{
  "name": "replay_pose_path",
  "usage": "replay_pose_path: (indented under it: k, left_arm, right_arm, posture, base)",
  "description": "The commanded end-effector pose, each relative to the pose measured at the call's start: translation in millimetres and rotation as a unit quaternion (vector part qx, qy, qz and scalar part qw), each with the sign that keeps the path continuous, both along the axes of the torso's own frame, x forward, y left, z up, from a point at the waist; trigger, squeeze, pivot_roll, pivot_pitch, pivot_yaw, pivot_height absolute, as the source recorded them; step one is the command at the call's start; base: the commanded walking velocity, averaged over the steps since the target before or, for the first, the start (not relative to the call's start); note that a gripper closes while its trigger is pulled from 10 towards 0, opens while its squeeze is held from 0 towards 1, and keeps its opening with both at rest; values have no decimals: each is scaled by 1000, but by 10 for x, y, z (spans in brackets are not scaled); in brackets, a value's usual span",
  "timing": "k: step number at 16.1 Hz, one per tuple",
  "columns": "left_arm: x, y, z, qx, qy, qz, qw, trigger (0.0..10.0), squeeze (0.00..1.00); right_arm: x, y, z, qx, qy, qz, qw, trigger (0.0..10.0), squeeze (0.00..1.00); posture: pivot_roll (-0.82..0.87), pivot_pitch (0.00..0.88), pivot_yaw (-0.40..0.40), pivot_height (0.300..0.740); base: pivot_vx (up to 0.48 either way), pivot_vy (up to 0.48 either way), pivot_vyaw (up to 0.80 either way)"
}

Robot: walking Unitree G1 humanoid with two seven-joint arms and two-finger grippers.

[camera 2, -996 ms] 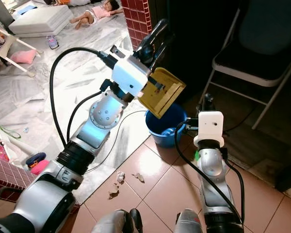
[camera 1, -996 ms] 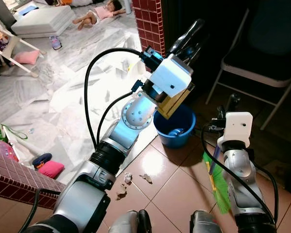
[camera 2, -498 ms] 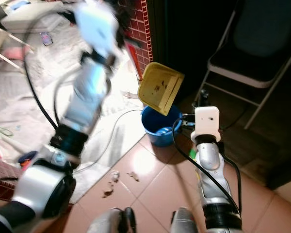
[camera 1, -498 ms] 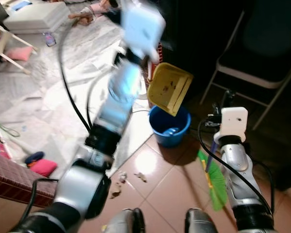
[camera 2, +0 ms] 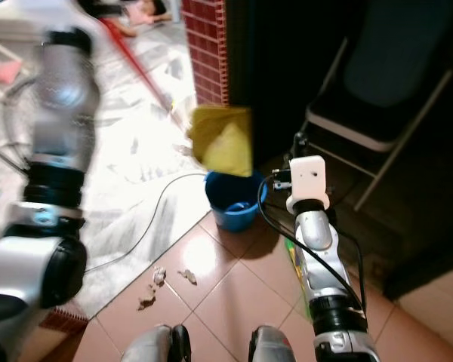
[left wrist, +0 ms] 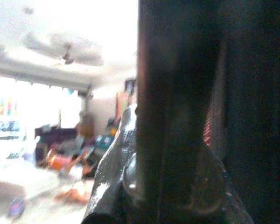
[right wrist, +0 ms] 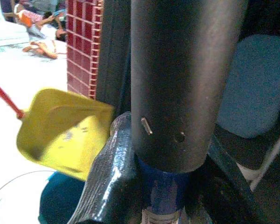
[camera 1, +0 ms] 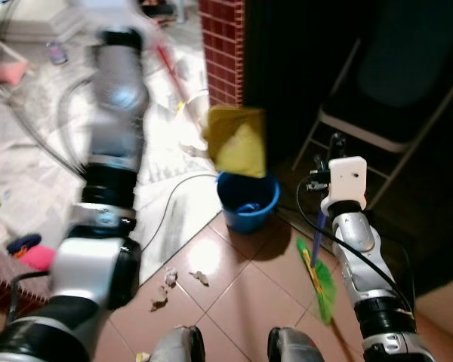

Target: Sweep floor

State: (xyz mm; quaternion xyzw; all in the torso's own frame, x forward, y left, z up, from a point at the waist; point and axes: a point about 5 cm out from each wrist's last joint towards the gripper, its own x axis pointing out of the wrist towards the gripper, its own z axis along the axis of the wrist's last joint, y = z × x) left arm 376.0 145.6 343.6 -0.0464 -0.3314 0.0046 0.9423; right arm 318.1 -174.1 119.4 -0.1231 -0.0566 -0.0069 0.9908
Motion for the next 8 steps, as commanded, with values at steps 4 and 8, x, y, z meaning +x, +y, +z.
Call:
replay_pose_path:
  k: [4,8]
  left_arm:
    - [31,226,-50,21,35,19,999,10000,0]
    - [59,374,-581,53,99,68,991,10000,0]
  right_arm:
    - [83,137,97,-7,-21,38,999,10000,0]
    - [83,169,81,-6,-22,46,999,10000,0]
  posture:
    - [-19,10,9,740]
    - [-24,10,6,740]
  base:
    - [0,0,0]
    - [0,0,0]
